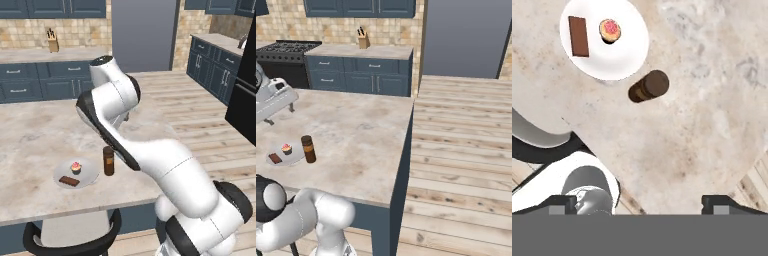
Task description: Take the cinnamon bottle from the cabinet and place it on the dining table, next to the plate with the cupcake. Then take the chocolate from the dining counter and place it on the cupcake plate.
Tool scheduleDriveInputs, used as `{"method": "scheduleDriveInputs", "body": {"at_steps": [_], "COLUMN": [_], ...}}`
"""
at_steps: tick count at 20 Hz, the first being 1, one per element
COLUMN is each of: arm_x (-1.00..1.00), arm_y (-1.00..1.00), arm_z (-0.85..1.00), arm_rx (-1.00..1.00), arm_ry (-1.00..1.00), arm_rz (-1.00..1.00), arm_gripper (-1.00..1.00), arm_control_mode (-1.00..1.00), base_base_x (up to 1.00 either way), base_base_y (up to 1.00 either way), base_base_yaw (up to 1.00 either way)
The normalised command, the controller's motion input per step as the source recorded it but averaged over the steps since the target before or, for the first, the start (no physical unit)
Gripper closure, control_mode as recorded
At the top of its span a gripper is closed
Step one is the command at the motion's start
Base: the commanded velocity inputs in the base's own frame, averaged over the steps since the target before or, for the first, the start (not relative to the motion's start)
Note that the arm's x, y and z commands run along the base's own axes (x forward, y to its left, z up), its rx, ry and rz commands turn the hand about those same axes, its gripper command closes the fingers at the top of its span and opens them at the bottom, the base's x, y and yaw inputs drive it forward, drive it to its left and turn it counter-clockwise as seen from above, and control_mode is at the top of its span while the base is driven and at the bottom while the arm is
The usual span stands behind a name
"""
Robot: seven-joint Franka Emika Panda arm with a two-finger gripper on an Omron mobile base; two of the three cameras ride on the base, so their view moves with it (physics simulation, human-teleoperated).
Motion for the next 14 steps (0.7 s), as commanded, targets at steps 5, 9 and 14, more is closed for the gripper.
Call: {"method": "scheduleDriveInputs", "body": {"at_steps": [5,9,14], "arm_x": [0.00,-0.13,-0.16], "arm_y": [-1.00,-1.00,-1.00], "arm_z": [0.17,0.00,-0.19], "arm_rx": [0.22,0.25,0.20], "arm_ry": [0.03,0.06,0.10], "arm_rz": [-0.01,-0.02,-0.02], "arm_gripper": [-1.00,-1.00,-1.00], "arm_control_mode": [-1.00,-1.00,-1.00], "base_base_x": [0.00,0.00,0.00], "base_base_y": [0.00,0.00,0.00], "base_base_yaw": [0.00,0.00,0.00]}}
